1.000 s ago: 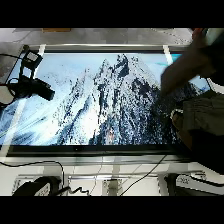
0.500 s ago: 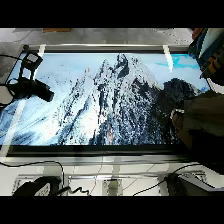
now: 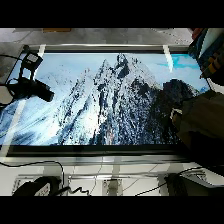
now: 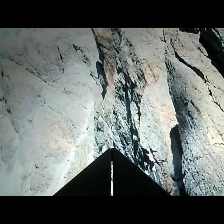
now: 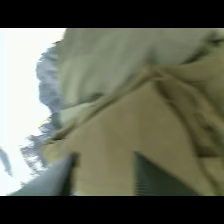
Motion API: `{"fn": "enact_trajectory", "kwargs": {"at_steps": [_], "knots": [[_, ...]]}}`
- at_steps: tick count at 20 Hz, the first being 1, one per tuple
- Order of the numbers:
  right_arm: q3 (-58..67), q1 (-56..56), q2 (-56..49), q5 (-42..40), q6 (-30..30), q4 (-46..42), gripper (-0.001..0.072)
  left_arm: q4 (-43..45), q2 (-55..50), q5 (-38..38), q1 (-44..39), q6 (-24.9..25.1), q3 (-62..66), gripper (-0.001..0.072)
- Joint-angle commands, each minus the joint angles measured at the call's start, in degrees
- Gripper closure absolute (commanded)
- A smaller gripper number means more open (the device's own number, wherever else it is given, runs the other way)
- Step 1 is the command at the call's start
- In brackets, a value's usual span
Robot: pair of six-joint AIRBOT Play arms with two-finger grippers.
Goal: Fold the clothes and pants, and hang the long-sleeved shirts on hangers.
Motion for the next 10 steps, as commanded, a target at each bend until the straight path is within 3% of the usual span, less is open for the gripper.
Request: {"fn": "enact_trajectory", "kwargs": {"at_steps": [1, 3, 5, 10], "knots": [[0.0, 5.27, 0.0, 1.73, -1.4, 8.72, 0.0383, 0.02, -0.02, 0.02, 0.07, 0.02, 0.02, 0.0696], [0.0, 15.93, 0.76, 2.64, -2.56, 10.32, 0.0424, 0.02, -0.02, 0.02, 0.07, 0.02, 0.02, 0.0696], [0.0, 30.14, 2.08, 1.9, -5.79, 9.86, 0.0548, 0.02, -0.02, 0.0, 0.07, 0.02, 0.02, 0.0696], [0.0, 65.48, 2.82, 0.63, -7.61, 0.33, 0.0552, 0.02, -0.02, 0.02, 0.07, 0.02, 0.02, 0.0696]]}}
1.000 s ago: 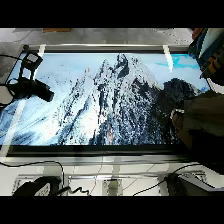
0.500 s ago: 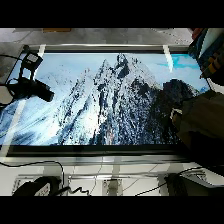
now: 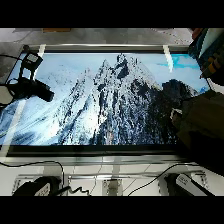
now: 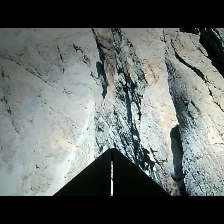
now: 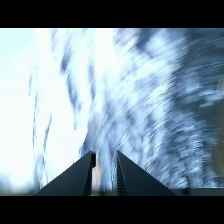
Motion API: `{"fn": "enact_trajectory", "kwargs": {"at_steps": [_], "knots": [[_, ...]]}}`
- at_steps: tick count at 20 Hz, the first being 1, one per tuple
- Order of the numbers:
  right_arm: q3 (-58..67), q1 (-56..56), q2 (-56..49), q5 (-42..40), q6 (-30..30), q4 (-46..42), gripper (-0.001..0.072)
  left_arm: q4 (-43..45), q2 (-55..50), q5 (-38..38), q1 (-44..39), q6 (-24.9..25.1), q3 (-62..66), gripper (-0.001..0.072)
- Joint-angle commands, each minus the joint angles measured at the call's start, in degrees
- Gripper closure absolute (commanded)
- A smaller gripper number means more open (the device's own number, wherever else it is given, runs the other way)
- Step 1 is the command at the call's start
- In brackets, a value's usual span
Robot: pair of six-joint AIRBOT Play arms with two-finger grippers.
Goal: Fold the clothes and pants, and hang the long-sleeved shirts on hangers.
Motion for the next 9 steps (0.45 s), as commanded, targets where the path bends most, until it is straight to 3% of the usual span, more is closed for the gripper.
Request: {"fn": "enact_trajectory", "kwargs": {"at_steps": [1, 2, 5, 6, 9], "knots": [[0.0, 23.54, 0.37, -0.83, -1.46, -11.17, 0.0634, 0.0, -0.02, 0.02, 0.07, 0.02, 0.02, 0.0696], [0.0, 28.68, 0.37, -1.42, -1.22, -17.46, 0.0695, 0.0, -0.02, 0.02, 0.07, 0.02, 0.02, 0.0696], [0.0, 39.41, 0.37, -3.19, 9.05, -36.94, 0.0694, 0.0, -0.02, 0.02, 0.07, 0.02, 0.02, 0.0696], [0.0, 41.48, 0.35, -3.45, 11.02, -40.28, 0.0694, 0.0, -0.02, 0.02, 0.07, 0.02, 0.02, 0.0696], [0.0, 43.25, 0.33, -3.61, 10.99, -38.66, 0.0694, 0.0, -0.02, 0.02, 0.07, 0.02, 0.02, 0.0696]]}}
